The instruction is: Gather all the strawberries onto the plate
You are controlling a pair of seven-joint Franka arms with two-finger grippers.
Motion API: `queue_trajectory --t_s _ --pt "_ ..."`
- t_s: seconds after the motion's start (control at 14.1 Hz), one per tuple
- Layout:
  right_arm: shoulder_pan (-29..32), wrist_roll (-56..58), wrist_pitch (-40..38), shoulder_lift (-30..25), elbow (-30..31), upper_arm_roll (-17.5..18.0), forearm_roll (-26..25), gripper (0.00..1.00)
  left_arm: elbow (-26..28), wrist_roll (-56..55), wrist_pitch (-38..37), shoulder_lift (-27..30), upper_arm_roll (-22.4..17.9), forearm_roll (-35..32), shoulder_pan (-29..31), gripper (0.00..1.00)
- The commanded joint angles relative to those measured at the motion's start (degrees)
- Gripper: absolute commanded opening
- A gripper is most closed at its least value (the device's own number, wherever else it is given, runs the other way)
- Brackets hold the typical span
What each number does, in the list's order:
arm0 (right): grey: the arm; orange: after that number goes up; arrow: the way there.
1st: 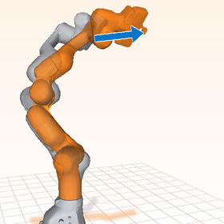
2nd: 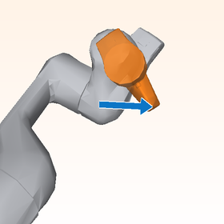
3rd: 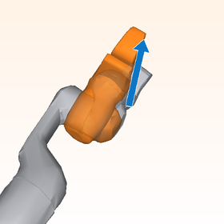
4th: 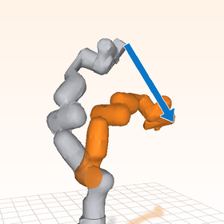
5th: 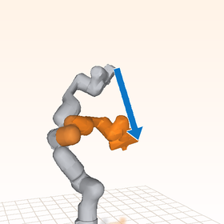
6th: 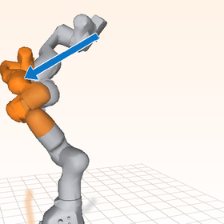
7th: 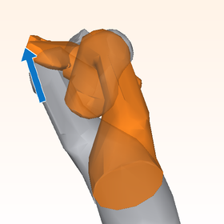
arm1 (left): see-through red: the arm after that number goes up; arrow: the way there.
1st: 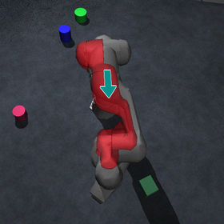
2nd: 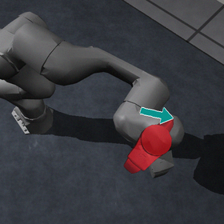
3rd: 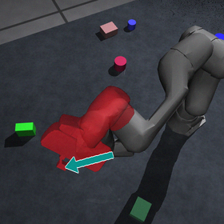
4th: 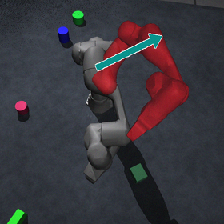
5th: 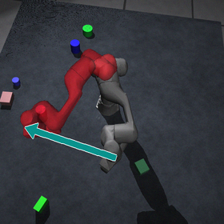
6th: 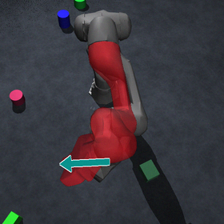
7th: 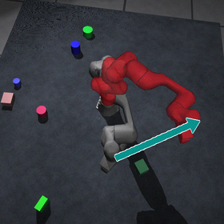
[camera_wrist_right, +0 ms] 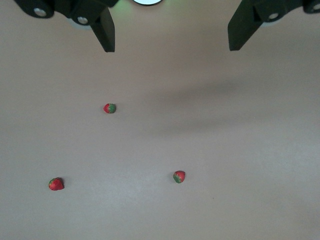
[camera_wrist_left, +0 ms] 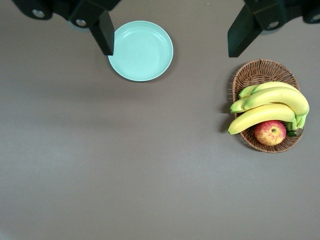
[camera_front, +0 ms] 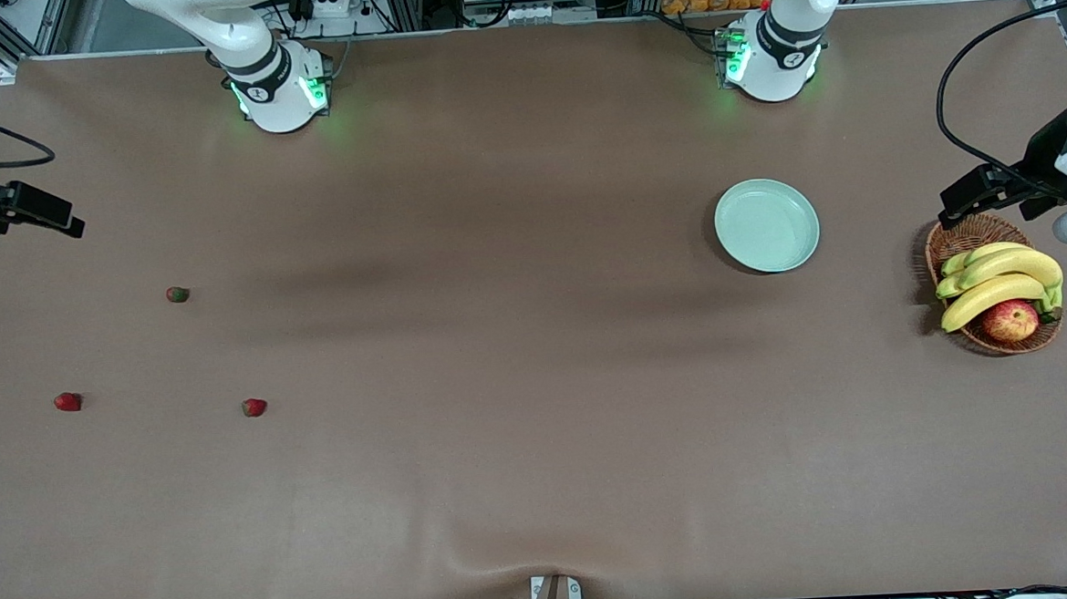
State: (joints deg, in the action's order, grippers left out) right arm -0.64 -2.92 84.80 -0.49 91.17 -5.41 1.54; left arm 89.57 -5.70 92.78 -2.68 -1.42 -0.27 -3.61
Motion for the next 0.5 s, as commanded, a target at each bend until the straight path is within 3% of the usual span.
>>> queue_trajectory --t_s 0.0,0.42 --pt "-0.07 -0.86 -0.43 2.25 -2.49 -0.13 -0.13 1.00 -0.18 -0.98 -1.02 0.40 1.15 0.36 -0.08 1.00" --pt "-2.87 -0.86 1.15 12.17 -7.23 -0.13 -0.31 1.00 -0.36 -0.98 -0.94 0.14 1.24 0.36 -0.34 1.00"
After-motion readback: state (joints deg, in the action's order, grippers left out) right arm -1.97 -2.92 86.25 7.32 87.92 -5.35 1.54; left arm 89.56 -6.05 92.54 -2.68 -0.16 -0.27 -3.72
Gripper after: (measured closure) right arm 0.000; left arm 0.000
